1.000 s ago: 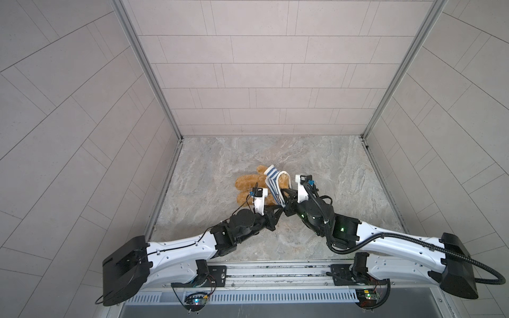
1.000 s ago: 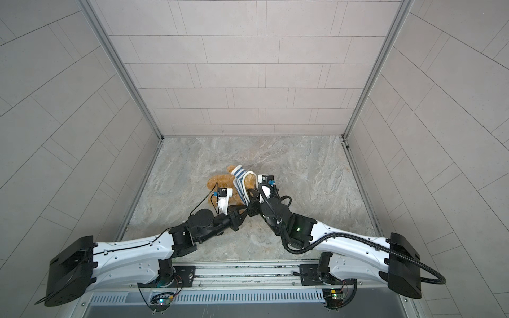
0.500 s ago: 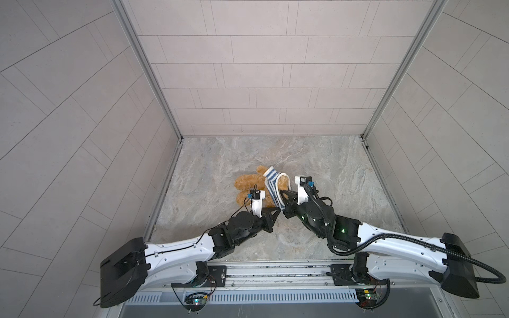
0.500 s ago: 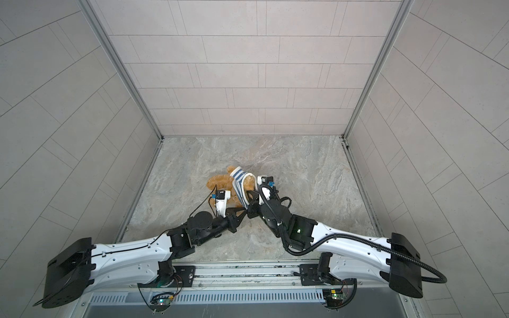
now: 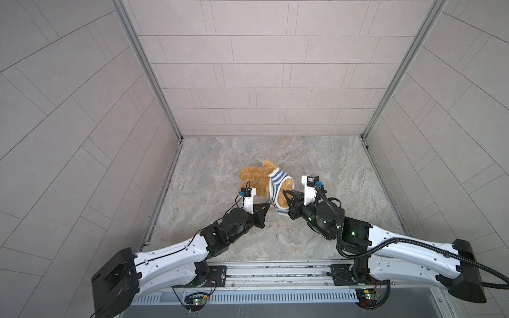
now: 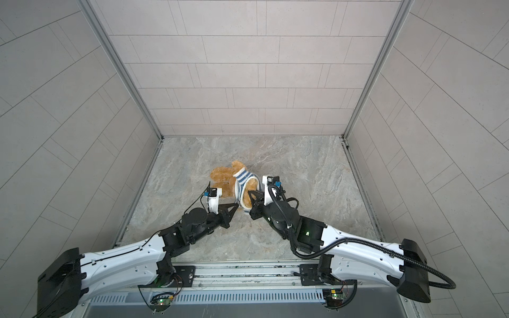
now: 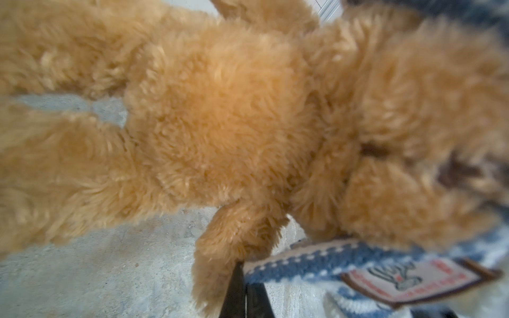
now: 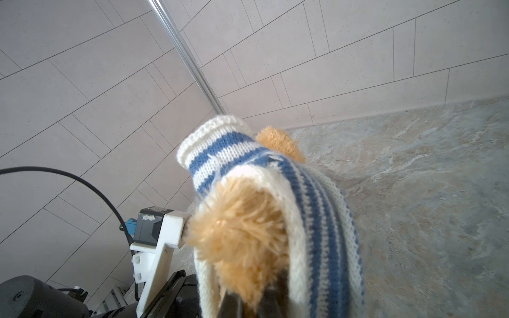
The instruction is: Dress the teddy bear
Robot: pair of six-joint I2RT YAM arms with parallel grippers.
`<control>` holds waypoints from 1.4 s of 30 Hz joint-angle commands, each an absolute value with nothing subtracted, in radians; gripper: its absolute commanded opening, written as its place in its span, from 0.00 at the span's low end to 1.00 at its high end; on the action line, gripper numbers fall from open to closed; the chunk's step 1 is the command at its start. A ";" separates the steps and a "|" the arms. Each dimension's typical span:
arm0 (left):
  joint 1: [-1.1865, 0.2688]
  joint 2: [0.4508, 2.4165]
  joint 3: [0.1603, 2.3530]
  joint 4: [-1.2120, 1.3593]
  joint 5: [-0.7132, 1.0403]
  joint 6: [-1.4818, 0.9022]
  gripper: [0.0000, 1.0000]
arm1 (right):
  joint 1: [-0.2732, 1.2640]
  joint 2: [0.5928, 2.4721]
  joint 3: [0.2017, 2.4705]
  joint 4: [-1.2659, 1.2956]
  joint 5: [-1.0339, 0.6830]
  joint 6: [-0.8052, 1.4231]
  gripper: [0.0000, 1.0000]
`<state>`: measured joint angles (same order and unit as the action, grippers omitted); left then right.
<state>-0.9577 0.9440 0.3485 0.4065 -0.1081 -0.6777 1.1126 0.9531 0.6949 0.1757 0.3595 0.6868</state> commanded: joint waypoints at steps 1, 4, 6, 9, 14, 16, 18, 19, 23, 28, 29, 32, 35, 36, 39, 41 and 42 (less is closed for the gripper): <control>-0.925 0.933 0.340 0.273 -0.178 -0.627 0.00 | 1.118 0.909 0.718 0.254 0.351 0.720 0.00; -0.902 0.910 0.344 0.237 -0.191 -0.610 0.00 | 1.118 0.897 0.712 0.260 0.341 0.730 0.00; -0.893 0.905 0.349 0.229 -0.186 -0.601 0.00 | 1.118 0.886 0.710 0.264 0.335 0.731 0.00; -0.894 0.921 0.365 0.244 -0.143 -0.592 0.00 | 1.116 0.890 0.715 0.264 0.311 0.725 0.00; -0.917 0.943 0.377 0.353 0.010 -0.592 0.02 | 1.080 0.936 0.741 0.220 0.222 0.693 0.00; -0.921 0.924 0.377 0.363 0.059 -0.605 0.09 | 1.037 0.966 0.765 0.174 0.130 0.671 0.00; -0.922 0.893 0.383 0.322 0.077 -0.610 0.18 | 0.988 0.976 0.759 0.170 0.048 0.637 0.00; -0.919 0.878 0.395 0.269 0.077 -0.611 0.22 | 0.962 0.971 0.742 0.186 0.007 0.613 0.00; -0.910 0.840 0.451 0.061 0.115 -0.601 0.33 | 0.876 0.934 0.725 0.139 -0.097 0.461 0.00; -0.908 0.725 0.446 0.006 0.180 -0.640 0.43 | 0.858 0.886 0.735 0.058 -0.166 0.287 0.00; -0.904 0.699 0.452 0.001 0.187 -0.648 0.43 | 0.857 0.882 0.735 0.053 -0.183 0.264 0.00; -0.889 0.669 0.499 -0.019 0.209 -0.662 0.42 | 0.857 0.873 0.722 0.056 -0.229 0.213 0.00; -0.879 0.685 0.536 -0.014 0.213 -0.689 0.43 | 0.858 0.862 0.704 0.067 -0.246 0.176 0.00; -0.879 0.690 0.538 0.004 0.218 -0.697 0.44 | 0.859 0.859 0.696 0.072 -0.244 0.170 0.00; -0.880 0.703 0.535 0.045 0.239 -0.717 0.44 | 0.859 0.861 0.686 0.083 -0.231 0.152 0.00; -0.879 0.702 0.527 0.062 0.248 -0.732 0.45 | 0.859 0.860 0.673 0.105 -0.223 0.150 0.00; -0.879 0.697 0.522 0.073 0.254 -0.741 0.45 | 0.859 0.860 0.668 0.118 -0.225 0.150 0.00</control>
